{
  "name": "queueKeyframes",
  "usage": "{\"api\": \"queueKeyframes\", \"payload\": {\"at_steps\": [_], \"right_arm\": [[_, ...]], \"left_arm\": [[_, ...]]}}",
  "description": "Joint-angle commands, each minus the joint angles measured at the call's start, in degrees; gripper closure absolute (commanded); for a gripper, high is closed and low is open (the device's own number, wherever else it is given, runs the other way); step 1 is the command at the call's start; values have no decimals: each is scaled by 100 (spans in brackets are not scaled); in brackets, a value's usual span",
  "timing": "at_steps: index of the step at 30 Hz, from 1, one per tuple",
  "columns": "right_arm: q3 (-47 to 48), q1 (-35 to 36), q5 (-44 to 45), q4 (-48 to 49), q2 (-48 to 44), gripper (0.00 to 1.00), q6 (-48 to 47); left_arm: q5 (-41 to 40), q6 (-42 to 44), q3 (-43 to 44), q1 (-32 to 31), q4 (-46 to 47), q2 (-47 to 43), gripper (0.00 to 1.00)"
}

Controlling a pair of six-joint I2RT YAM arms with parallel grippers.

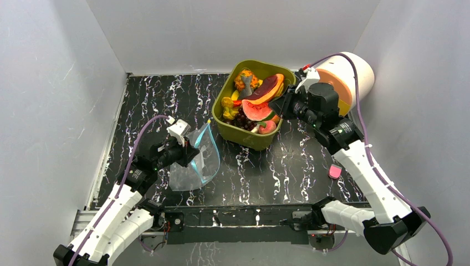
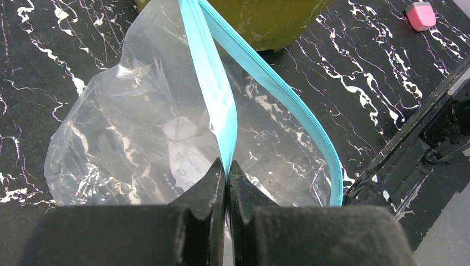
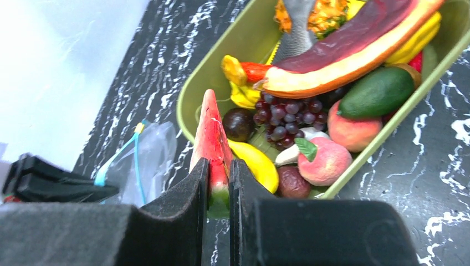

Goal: Place the food in the zip-top bag and seal the zipper
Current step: Pick up the fake fruit from the bin, then place the fake fruit in the zipper food storage bag.

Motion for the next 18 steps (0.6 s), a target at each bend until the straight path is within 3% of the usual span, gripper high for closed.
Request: {"api": "queueKeyframes", "payload": {"at_steps": [1, 12, 18], "right_arm": [[74, -37, -900, 256, -370, 100, -82], [-725, -36, -3036, 929, -837, 100, -263], [-994, -4, -3499, 980, -678, 100, -161]], "left_arm": [[13, -30, 119, 19, 156, -29, 100], [153, 9, 137, 19, 128, -17, 100], [147, -109, 94, 18, 245, -44, 100]]}}
